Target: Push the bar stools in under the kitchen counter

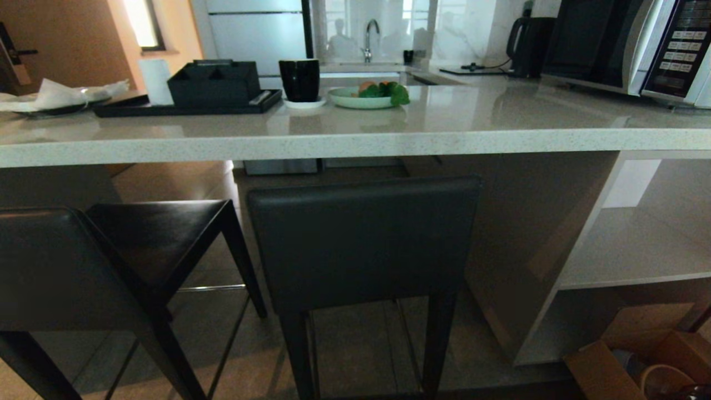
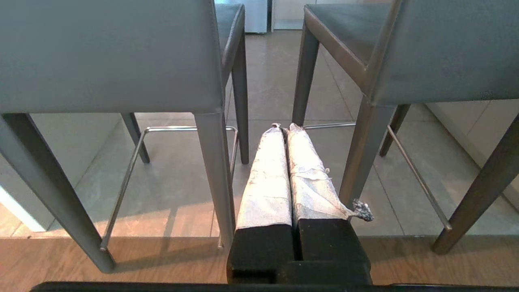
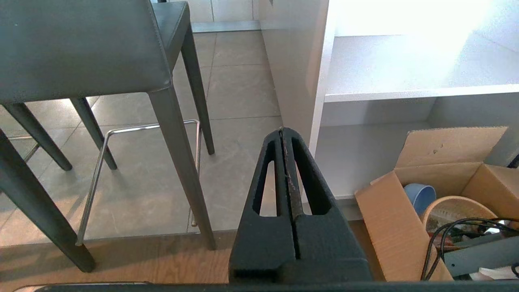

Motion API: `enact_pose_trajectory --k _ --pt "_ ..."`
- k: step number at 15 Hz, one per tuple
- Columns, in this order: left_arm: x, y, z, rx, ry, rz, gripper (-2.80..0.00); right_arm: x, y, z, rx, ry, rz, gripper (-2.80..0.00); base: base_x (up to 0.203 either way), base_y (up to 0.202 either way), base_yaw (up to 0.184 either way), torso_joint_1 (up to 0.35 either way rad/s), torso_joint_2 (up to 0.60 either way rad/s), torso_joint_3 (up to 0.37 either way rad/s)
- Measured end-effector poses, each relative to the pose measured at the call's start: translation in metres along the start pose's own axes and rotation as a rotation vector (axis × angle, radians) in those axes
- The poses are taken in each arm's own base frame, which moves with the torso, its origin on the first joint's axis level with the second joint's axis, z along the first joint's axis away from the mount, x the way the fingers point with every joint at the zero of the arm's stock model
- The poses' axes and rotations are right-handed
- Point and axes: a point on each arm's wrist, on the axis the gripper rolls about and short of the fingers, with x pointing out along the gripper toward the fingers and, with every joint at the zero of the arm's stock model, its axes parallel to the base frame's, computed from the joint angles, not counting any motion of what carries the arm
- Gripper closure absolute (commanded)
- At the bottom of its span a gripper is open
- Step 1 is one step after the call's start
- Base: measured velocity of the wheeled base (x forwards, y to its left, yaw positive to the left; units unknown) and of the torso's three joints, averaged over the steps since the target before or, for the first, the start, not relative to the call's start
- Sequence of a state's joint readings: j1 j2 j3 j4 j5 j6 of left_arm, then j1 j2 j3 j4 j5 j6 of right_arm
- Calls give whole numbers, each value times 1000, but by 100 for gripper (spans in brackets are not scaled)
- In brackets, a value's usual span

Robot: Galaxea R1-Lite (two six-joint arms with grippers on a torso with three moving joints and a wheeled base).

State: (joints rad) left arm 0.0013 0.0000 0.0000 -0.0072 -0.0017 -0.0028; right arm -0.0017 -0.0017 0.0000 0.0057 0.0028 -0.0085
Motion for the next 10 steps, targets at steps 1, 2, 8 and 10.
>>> enact_pose_trajectory --k 1,2,8,10 --pt "0 0 0 0 0 0 0 0 0 0 0 0 0 0 0 0 0 0 0 0" --pt "0 0 0 0 0 0 0 0 0 0 0 0 0 0 0 0 0 0 0 0" --pt "0 0 0 -1 0 0 0 0 0 0 0 0 0 0 0 0 0 0 0 0" --pt "0 0 0 0 0 0 0 0 0 0 -1 0 0 0 0 0 0 0 0 0"
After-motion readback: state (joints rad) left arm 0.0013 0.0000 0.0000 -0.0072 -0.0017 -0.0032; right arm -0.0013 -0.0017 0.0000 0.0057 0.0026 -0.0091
